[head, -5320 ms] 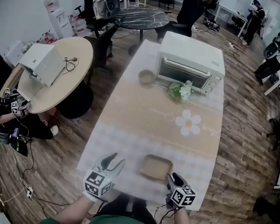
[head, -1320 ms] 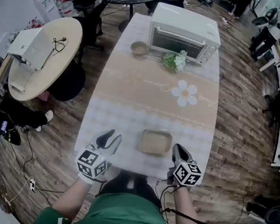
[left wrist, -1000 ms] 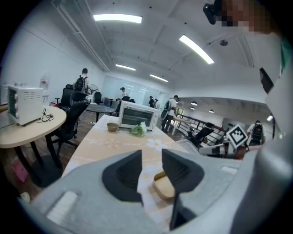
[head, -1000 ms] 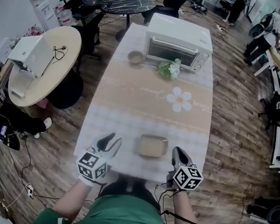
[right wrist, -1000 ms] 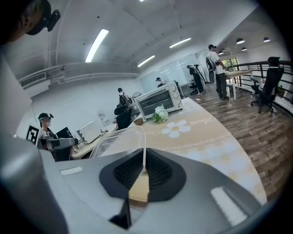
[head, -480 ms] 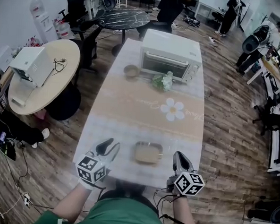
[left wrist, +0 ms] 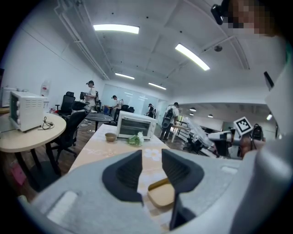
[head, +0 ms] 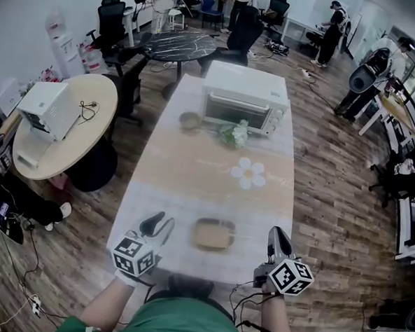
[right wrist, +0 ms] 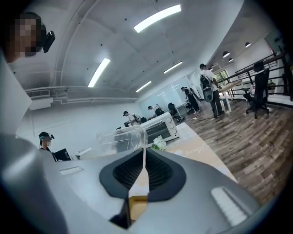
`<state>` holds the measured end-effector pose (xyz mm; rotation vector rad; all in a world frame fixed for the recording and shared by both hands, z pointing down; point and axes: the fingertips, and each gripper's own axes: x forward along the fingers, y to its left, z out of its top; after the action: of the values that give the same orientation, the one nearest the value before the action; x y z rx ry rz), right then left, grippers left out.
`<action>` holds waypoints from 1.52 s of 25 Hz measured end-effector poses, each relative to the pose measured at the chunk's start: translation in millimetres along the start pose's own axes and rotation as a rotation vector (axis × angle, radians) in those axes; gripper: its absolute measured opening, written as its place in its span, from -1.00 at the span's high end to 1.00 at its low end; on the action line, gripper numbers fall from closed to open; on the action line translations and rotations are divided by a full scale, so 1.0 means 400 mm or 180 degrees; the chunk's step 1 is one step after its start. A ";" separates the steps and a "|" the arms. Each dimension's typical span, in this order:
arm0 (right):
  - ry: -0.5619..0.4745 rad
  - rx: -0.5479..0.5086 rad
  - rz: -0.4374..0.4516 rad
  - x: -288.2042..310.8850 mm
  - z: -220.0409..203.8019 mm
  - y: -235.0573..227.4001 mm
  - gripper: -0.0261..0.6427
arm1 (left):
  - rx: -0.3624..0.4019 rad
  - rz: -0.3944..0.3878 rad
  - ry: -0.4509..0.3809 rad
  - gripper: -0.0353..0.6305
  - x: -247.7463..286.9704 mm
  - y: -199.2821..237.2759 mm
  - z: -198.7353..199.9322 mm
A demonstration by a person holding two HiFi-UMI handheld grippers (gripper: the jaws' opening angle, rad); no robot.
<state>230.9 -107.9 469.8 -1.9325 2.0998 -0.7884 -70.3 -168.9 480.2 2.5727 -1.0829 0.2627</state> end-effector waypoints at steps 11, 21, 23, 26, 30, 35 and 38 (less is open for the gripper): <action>-0.0498 0.0242 -0.0164 -0.129 0.121 -0.080 0.88 | 0.0043 -0.0046 -0.0042 0.51 -0.003 -0.043 0.021; -0.0738 0.0350 -0.0237 -0.202 0.156 -0.117 0.87 | 0.0062 -0.0218 -0.0014 0.54 0.050 -0.088 0.035; -0.0788 0.0353 -0.0244 -0.215 0.163 -0.128 0.87 | 0.0072 -0.0255 -0.0005 0.54 0.063 -0.099 0.036; -0.0835 0.0370 -0.0287 -0.238 0.168 -0.136 0.87 | 0.0090 -0.0293 0.0005 0.54 0.072 -0.110 0.037; -0.0901 0.0363 -0.0331 -0.251 0.171 -0.151 0.87 | 0.0111 -0.0313 -0.0037 0.54 0.092 -0.104 0.050; -0.0929 0.0427 -0.0350 -0.263 0.161 -0.185 0.87 | 0.0086 -0.0291 -0.0040 0.54 0.116 -0.090 0.062; -0.0933 0.0475 -0.0378 -0.262 0.158 -0.193 0.87 | 0.0065 -0.0298 -0.0012 0.55 0.133 -0.080 0.061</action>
<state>342.5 -23.9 431.9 -1.9696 1.7226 -0.6183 -9.6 -192.0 465.9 2.6342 -0.9628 0.2471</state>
